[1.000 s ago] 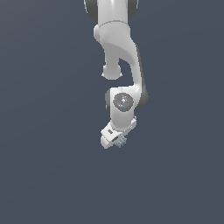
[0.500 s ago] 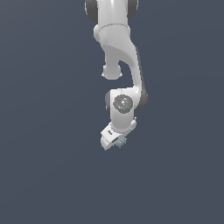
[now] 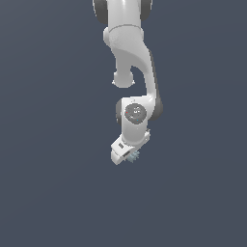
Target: Pick up the object and move it to a goal position.
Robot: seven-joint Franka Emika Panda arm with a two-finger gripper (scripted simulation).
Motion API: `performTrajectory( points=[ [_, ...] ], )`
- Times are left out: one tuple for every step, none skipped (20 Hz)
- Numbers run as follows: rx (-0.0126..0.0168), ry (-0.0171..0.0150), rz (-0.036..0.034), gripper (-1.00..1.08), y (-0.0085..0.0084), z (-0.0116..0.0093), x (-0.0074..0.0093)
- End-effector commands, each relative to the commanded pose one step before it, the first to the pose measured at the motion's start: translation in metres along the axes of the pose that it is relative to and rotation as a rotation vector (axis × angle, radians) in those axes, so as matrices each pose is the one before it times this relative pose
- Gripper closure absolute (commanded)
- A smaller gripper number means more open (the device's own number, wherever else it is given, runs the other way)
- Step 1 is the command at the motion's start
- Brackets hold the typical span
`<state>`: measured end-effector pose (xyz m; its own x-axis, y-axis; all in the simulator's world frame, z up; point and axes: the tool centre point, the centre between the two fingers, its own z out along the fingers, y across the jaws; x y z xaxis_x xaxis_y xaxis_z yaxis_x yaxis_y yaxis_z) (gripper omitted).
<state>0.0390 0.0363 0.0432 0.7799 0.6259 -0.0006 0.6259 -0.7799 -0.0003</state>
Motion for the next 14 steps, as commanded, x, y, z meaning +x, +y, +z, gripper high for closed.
performTrajectory(
  points=[
    [-0.00069,0.00071,0.00028,1.08,0.00089,-0.00556,-0.00201],
    [0.0,0.0,0.0,1.08,0.00032,-0.00313,-0.00133],
    [0.0,0.0,0.0,1.08,0.00038,-0.00363,-0.00154],
    [0.0,0.0,0.0,1.08,0.00043,-0.00413,-0.00175],
    [0.0,0.0,0.0,1.08,0.00048,-0.00465,-0.00197],
    [-0.00032,-0.00031,-0.0002,1.08,0.00042,-0.00513,-0.00209],
    [0.0,0.0,0.0,1.08,0.0006,-0.0057,-0.0024],
    [0.0,0.0,0.0,1.08,0.00066,-0.00625,-0.00263],
    [0.0,0.0,0.0,1.08,0.00072,-0.00681,-0.00285],
    [0.0,0.0,0.0,1.08,0.00078,-0.00739,-0.00308],
    [0.0,0.0,0.0,1.08,0.00084,-0.00799,-0.00332],
    [0.0,0.0,0.0,1.08,0.00091,-0.00861,-0.00356],
    [0.0,0.0,0.0,1.08,0.00098,-0.00923,-0.0038],
    [0.0,0.0,0.0,1.08,0.00105,-0.0098,-0.00401]
  ],
)
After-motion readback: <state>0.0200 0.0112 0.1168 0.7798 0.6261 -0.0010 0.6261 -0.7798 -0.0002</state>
